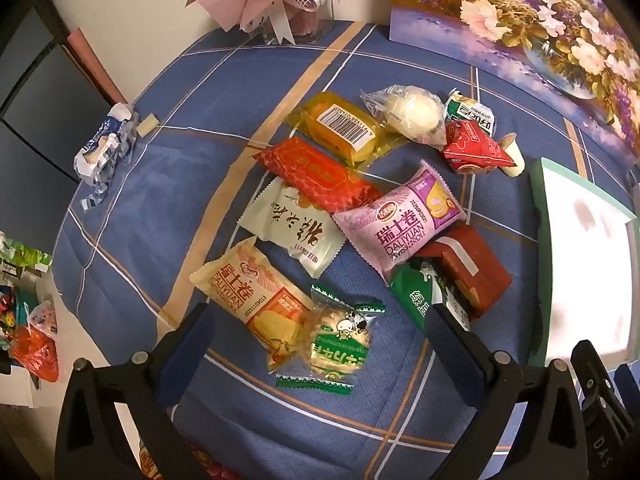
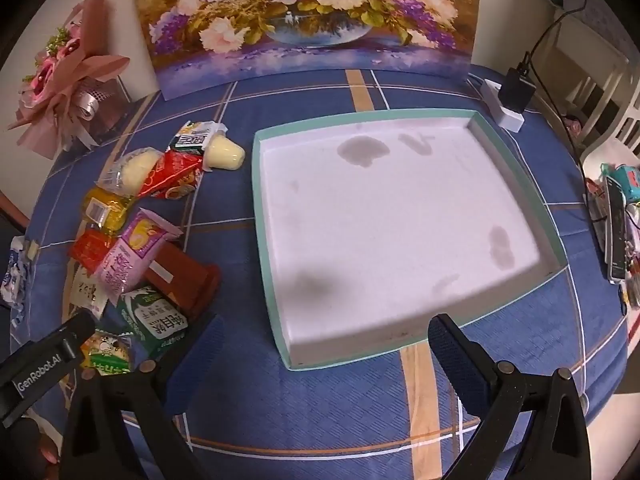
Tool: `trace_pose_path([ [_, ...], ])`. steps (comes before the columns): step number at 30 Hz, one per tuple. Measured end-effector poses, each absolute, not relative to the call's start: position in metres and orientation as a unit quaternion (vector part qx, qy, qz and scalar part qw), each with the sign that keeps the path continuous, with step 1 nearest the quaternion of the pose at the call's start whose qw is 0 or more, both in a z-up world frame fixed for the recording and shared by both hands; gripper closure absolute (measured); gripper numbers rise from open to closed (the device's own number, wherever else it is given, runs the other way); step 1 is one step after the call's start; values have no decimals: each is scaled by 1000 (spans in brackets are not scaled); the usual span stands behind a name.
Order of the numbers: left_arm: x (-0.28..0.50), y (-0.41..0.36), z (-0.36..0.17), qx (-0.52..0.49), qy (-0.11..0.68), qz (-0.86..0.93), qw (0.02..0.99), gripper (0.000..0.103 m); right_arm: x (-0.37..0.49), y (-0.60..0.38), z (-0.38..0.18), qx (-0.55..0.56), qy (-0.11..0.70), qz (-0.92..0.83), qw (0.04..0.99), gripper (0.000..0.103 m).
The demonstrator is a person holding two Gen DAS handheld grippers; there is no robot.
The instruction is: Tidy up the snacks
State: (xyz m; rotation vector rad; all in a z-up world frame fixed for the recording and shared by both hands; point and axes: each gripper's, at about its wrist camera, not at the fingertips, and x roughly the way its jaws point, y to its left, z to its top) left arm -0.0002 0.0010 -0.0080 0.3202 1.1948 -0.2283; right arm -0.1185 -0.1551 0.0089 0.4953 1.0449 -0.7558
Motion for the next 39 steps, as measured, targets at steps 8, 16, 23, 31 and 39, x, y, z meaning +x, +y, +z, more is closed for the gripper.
trace_pose_path([
  [8, 1, 2, -8, 148, 561, -107, 807, 0, -120, -155, 8, 231, 476, -344, 776, 0],
  [16, 2, 2, -9, 145, 564, -107, 806, 0, -116, -153, 5, 223, 488, -343, 771, 0],
  [23, 2, 2, -9, 145, 564, -107, 806, 0, -121, -156, 3, 224, 503, -351, 757, 0],
  [31, 1, 2, -10, 144, 565, -106, 806, 0, -120, -156, 5, 227, 489, -347, 768, 0],
  [39, 2, 3, -12, 140, 569, -105, 803, 0, -120, -155, 5, 229, 488, -345, 768, 0],
])
